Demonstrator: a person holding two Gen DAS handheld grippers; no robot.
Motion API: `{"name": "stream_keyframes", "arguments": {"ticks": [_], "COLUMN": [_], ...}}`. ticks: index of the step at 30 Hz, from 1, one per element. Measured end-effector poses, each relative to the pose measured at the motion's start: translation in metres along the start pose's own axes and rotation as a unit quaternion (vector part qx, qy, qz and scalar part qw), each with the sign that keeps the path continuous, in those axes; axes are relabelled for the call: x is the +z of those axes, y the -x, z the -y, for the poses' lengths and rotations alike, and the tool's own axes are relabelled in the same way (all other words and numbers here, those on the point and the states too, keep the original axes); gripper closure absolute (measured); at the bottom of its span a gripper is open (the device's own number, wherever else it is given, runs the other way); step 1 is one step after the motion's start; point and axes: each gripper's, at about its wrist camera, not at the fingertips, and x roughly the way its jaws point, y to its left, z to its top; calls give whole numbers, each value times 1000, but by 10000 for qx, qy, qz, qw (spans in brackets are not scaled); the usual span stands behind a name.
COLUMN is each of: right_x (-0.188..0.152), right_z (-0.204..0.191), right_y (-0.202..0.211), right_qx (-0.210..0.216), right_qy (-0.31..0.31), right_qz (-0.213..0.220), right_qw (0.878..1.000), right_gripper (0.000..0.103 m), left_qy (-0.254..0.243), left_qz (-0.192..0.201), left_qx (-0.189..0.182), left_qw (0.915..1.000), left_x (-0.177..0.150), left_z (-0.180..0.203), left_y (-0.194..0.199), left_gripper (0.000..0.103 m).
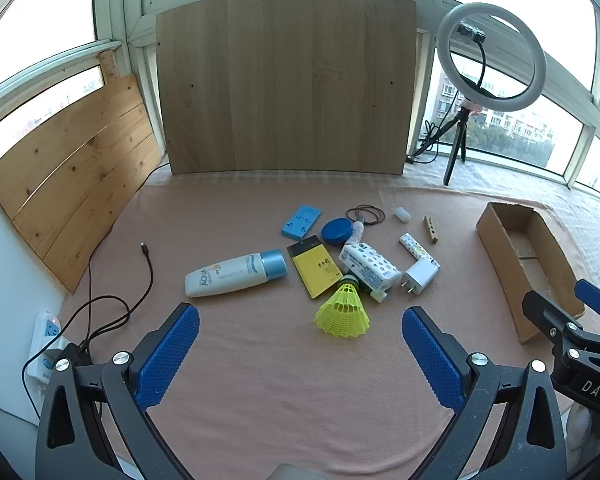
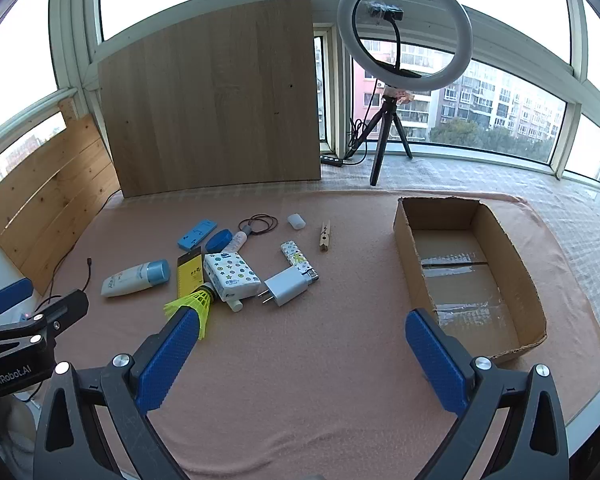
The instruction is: Organize objects
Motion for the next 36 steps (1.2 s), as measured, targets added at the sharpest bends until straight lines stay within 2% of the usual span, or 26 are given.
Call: {"name": "stream_keyframes", "arguments": {"ticks": [16,22,36], "right_x": [-6,-7,-5], "right_z": [-2,-5,-4], "right_y": [-12,-12,-13], "right_qx": [142,199,107], "right_qy": [-72,-31,-17], "right_qz": [-272,-221,-168], "right_qw": [9995,9996,9998], "right_gripper": [1,1,11], "left_qy": [3,17,22], "left_qz": [-6,-44,-86], "left_qx": [-17,-10,-36], "left_qw": [10000,10000,10000], "left_x": [4,4,5], "left_z": [-2,-2,-3], "left_y": [-1,-4,-10], "left_gripper": [0,0,0]}}
